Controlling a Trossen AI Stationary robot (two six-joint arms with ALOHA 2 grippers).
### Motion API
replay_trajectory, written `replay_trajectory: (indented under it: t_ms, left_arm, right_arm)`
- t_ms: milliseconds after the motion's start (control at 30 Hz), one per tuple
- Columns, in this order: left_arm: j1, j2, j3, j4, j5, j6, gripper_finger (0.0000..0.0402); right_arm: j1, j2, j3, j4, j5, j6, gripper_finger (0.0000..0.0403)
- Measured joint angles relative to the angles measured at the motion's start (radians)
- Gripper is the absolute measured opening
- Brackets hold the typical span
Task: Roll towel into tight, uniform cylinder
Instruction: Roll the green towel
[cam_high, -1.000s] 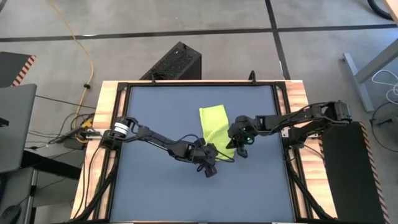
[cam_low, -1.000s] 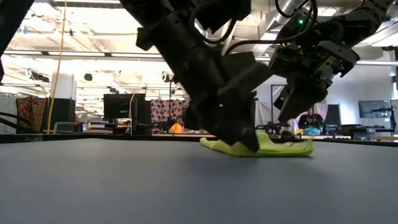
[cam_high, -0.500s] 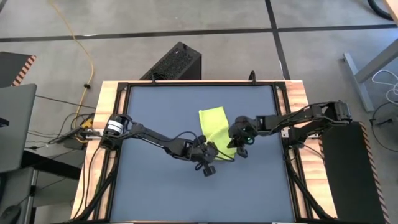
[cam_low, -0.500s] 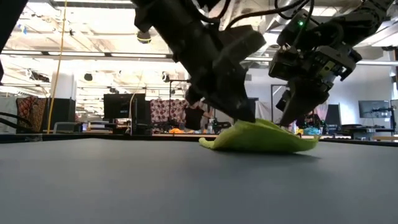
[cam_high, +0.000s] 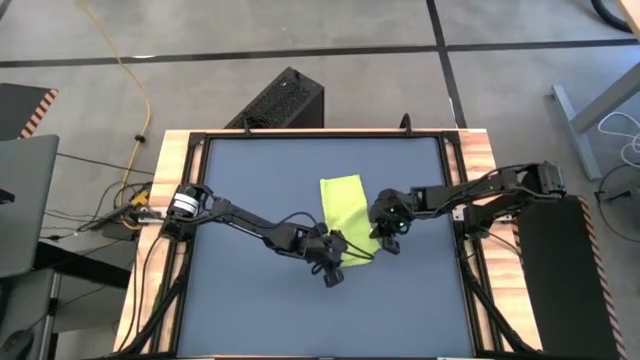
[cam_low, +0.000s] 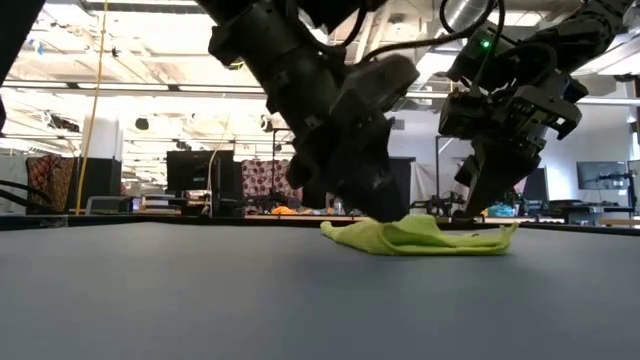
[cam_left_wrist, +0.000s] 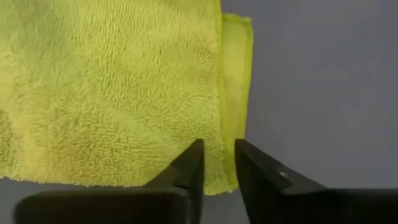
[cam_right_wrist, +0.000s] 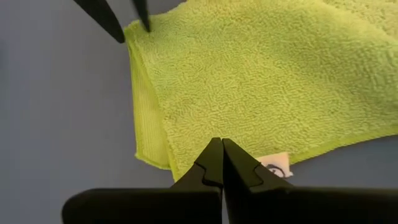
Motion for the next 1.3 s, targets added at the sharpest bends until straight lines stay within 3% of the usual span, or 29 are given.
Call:
replay_trajectory:
  t_ms: [233, 567, 800, 1000, 1133, 1300]
  left_arm:
    - [0.0, 0.0, 0.0, 0.004, -0.01, 0.003, 0.014]
    - [0.0, 0.0, 0.0, 0.007, -0.004, 0.023, 0.0142]
    - [0.0, 0.047, -0.001, 0.064, 0.058, 0.038, 0.0142]
    - [0.002, 0.05, 0.005, 0.066, 0.025, 0.037, 0.014]
    - [0.003, 0.05, 0.005, 0.047, 0.005, 0.029, 0.011]
    - [0.002, 0.05, 0.005, 0.023, 0.014, 0.016, 0.002]
  right_arm:
    - [0.02, 0.0, 0.0, -0.011, 0.001, -0.002, 0.0019]
    - [0.032, 0.0, 0.0, -0.015, 0.019, -0.002, 0.0019]
    - [0.032, 0.0, 0.0, 0.001, 0.018, -0.002, 0.002]
    - [0.032, 0.0, 0.0, -0.006, 0.019, -0.002, 0.002]
    - [0.032, 0.0, 0.0, -0.009, 0.019, -0.002, 0.002]
    - [0.032, 0.0, 0.0, -0.009, 0.018, -0.002, 0.002]
